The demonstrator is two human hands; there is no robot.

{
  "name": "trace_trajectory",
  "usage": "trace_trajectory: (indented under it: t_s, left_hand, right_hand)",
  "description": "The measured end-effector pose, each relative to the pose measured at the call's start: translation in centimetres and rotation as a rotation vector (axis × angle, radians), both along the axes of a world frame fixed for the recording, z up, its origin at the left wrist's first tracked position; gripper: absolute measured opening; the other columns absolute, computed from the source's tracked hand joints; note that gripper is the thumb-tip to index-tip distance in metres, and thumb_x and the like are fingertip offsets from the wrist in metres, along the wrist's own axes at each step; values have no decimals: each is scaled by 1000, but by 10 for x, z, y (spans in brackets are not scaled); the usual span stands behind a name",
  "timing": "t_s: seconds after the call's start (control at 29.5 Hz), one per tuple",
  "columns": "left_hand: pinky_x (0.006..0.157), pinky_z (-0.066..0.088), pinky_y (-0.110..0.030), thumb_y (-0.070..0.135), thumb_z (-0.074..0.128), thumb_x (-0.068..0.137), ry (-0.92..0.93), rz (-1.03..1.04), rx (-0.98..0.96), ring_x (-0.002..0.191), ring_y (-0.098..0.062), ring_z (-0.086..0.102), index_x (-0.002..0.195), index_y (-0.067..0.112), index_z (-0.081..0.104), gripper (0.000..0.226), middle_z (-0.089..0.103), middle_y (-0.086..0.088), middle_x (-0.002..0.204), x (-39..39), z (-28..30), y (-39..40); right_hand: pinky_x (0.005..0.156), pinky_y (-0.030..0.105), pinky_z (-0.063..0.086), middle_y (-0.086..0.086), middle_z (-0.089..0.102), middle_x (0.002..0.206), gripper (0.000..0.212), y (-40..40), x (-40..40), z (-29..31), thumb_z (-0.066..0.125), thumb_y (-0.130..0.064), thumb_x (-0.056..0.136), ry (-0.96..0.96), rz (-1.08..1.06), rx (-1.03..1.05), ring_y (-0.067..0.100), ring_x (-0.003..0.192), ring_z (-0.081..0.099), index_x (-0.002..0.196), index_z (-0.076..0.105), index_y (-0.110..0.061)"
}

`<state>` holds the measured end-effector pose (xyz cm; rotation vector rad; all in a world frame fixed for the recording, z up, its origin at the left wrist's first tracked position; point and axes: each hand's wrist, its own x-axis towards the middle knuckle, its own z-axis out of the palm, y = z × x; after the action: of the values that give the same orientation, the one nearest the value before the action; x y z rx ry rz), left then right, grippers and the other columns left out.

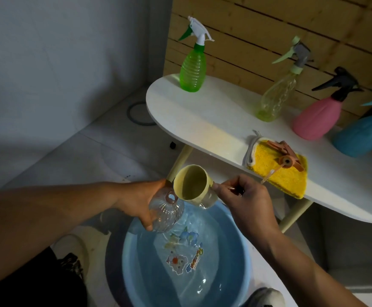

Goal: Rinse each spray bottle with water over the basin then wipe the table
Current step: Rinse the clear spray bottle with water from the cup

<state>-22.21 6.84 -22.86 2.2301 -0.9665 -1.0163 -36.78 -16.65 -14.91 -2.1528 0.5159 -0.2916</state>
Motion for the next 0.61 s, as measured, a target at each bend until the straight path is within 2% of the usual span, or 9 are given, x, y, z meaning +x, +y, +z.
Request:
trace_trajectory:
  t_s: [0.07, 0.2, 0.27, 0.37, 0.51, 0.61]
  left_hand:
    - [87, 47, -10, 22, 97, 64, 3, 0, -9, 117, 3, 53, 143, 40, 30, 105, 51, 23, 129, -1, 1, -2]
    - [101, 52, -27, 21, 97, 63, 31, 2, -33, 124, -2, 53, 145, 40, 31, 107, 52, 19, 134, 0, 2, -2]
    - [101, 52, -27, 20, 98, 62, 27, 0, -41, 122, -2, 54, 144, 40, 32, 106, 54, 19, 132, 0, 3, -3]
    - [98, 53, -23, 19, 98, 62, 23, 1, -47, 119, -1, 56, 142, 38, 33, 105, 55, 18, 130, 0, 2, -5]
    - [101, 55, -32, 21, 99, 60, 22, -5, -50, 121, -6, 57, 144, 36, 34, 108, 56, 15, 132, -1, 1, -5]
    - [99, 55, -29, 20, 99, 60, 7, 0, -54, 118, -6, 58, 143, 37, 34, 107, 57, 16, 129, -2, 2, -7]
  right_hand:
    - [64, 43, 57, -8, 68, 71, 22, 3, -1, 5, 80, -41, 83, -18, 9, -58, 9, 68, 63, 75, 68, -25]
    - [60, 28, 52, -13, 67, 73, 17, 7, -5, 14, 77, -39, 86, -43, 42, -156, 1, 74, 62, 79, 67, -28]
    - [59, 23, 49, -14, 66, 74, 15, 8, -5, 16, 77, -38, 87, -59, 52, -205, -1, 77, 61, 81, 67, -29]
    - [60, 25, 51, -16, 65, 77, 14, 9, -6, 17, 76, -40, 87, -80, 63, -275, 0, 74, 61, 85, 67, -29]
    - [58, 21, 48, -18, 64, 78, 14, 10, -6, 19, 75, -41, 87, -103, 83, -344, -1, 73, 60, 87, 67, -29]
    - [58, 15, 44, -18, 64, 81, 14, 10, -7, 21, 74, -41, 87, -112, 91, -367, -4, 75, 59, 88, 68, -29]
